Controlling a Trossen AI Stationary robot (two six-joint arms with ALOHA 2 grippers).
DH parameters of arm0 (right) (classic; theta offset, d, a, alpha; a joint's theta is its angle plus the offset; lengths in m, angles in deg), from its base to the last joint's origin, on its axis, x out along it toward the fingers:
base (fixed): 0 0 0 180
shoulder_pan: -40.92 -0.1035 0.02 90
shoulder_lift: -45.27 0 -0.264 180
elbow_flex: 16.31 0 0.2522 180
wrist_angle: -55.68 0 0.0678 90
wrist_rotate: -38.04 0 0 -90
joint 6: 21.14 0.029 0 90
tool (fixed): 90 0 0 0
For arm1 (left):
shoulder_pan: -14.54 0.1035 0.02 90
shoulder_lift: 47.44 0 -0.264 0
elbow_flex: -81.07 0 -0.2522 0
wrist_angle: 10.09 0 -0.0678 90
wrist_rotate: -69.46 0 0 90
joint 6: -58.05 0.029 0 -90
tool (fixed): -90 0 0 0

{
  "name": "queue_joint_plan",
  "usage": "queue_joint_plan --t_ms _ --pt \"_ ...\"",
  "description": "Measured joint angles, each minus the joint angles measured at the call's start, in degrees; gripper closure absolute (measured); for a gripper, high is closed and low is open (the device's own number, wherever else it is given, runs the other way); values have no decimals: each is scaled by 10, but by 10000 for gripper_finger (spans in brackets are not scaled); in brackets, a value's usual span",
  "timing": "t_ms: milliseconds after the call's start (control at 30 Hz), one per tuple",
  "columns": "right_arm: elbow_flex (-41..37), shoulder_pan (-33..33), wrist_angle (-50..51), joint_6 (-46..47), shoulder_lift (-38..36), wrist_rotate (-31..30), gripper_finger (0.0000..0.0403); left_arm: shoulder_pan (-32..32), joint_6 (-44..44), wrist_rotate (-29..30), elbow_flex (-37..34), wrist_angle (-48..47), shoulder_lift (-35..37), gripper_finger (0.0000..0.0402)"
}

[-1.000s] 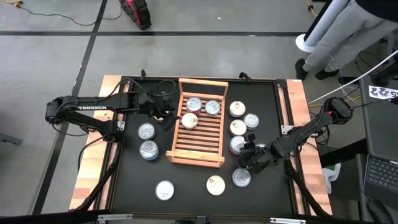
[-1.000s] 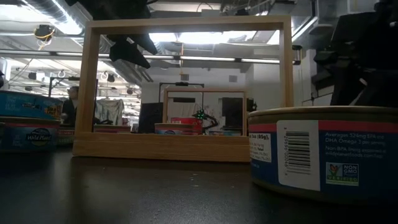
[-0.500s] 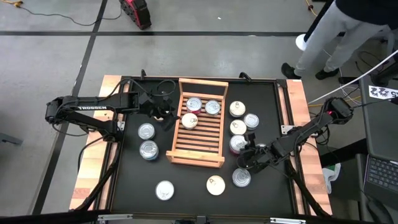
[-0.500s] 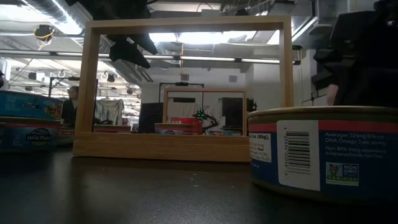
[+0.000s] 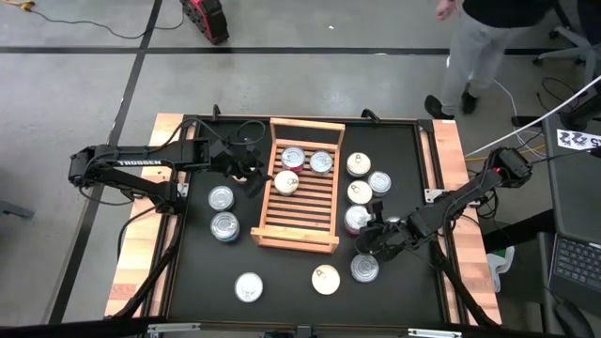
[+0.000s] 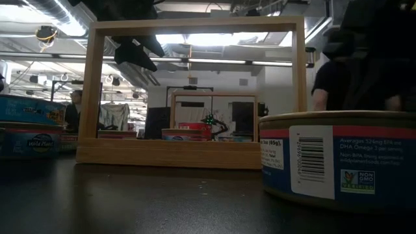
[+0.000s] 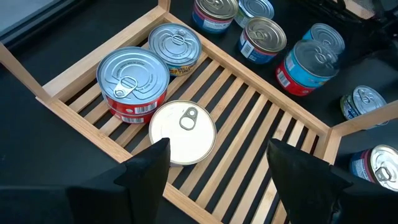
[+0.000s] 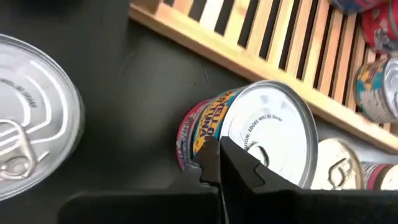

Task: Stack canned seafood by type on shelf
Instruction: Stack the yellow-blue tuna can on top of the other yellow-blue tuna can on the shelf

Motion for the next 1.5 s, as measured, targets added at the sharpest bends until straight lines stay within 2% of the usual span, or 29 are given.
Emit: queue_joint_plan --t_ms 133,367,567,800,967,1233,1500 --pt "13 22 5 -8 0 -8 402 0 0 0 0 0 0 140" --pt "36 74 1 -86 -1 -12 402 0 0 0 0 0 0 140" --pt "58 136 -6 -189 -1 -15 402 0 0 1 0 0 0 140" --pt "62 238 -59 -331 -2 -6 403 0 0 1 0 0 0 140" --pt "62 315 -111 -428 -2 60 403 0 0 1 0 0 0 140" --pt "62 410 -205 -516 35 150 403 0 0 2 0 1 0 140" --pt "63 465 -270 -544 102 173 403 0 0 2 0 7 0 140"
